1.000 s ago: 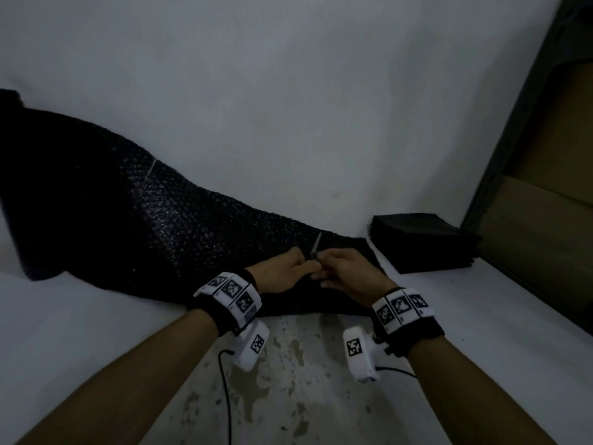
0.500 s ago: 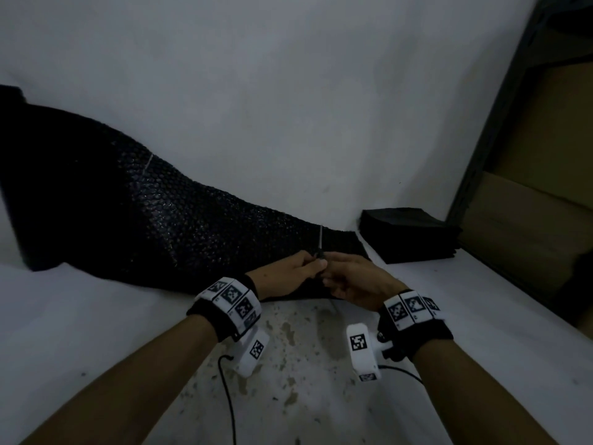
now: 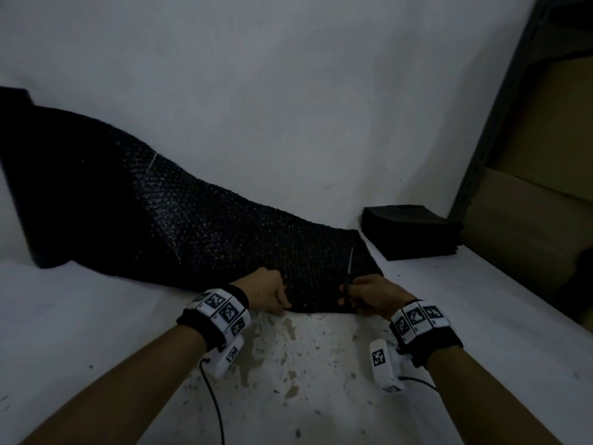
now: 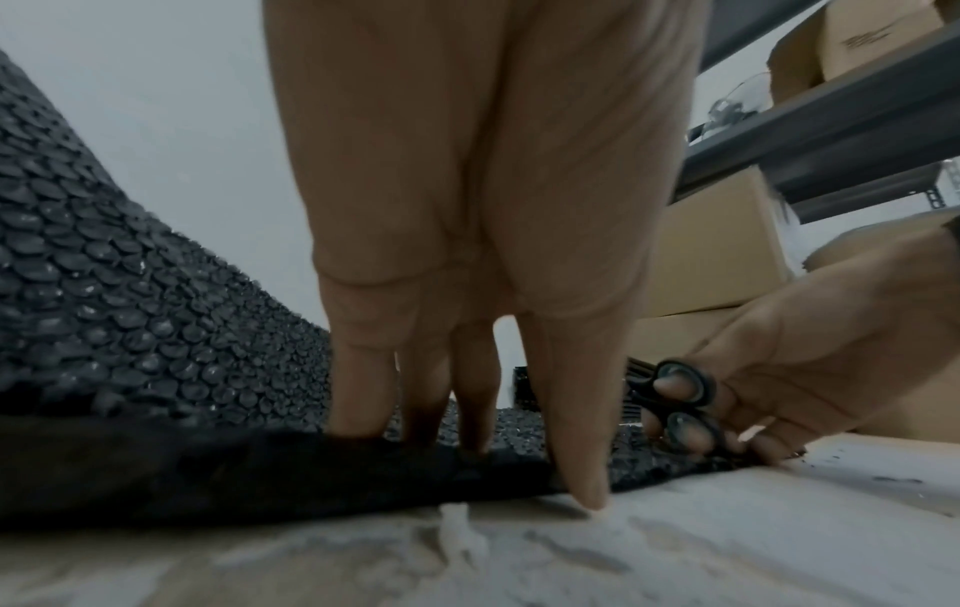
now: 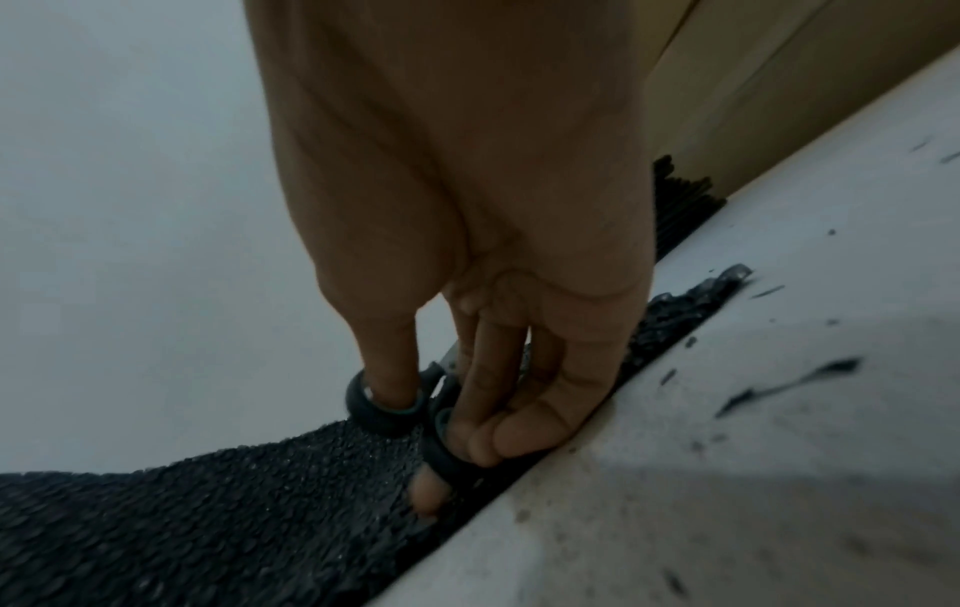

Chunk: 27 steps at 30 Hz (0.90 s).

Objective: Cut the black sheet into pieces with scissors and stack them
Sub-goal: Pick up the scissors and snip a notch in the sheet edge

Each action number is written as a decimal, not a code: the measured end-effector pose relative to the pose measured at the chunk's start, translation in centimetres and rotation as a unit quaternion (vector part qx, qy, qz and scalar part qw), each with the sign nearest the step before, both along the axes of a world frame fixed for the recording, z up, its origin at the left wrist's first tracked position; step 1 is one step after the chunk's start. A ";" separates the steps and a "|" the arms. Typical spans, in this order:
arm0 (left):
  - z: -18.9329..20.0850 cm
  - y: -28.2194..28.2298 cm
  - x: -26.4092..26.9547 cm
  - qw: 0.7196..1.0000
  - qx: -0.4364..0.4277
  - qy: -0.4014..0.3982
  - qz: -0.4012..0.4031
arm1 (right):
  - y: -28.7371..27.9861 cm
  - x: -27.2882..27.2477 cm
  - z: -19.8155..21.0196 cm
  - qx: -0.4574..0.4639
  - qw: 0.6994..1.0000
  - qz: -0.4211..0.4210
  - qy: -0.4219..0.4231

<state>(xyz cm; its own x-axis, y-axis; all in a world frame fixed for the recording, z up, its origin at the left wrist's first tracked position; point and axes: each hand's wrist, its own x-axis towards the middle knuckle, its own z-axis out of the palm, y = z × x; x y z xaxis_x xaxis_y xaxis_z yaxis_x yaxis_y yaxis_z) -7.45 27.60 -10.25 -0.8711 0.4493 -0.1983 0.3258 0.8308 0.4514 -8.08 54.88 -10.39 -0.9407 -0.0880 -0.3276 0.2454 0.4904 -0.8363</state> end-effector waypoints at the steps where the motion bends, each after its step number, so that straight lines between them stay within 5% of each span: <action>1: -0.1 0.0 -0.1 1.000 0.000 0.002 0.002 | 0.0 0.3 0.2 -0.002 1.000 0.008 -0.001; 8: 0.3 1.1 -0.3 0.999 -0.015 0.047 0.009 | -1.7 2.8 0.8 -0.168 0.977 0.093 -0.094; 18: 0.9 1.8 -0.6 0.999 -0.015 0.045 0.023 | -2.4 6.1 2.2 -0.092 0.961 0.217 -0.146; 27: 0.8 1.1 -0.9 0.998 -0.001 0.054 0.034 | -1.9 7.9 2.5 -0.116 0.928 0.273 -0.223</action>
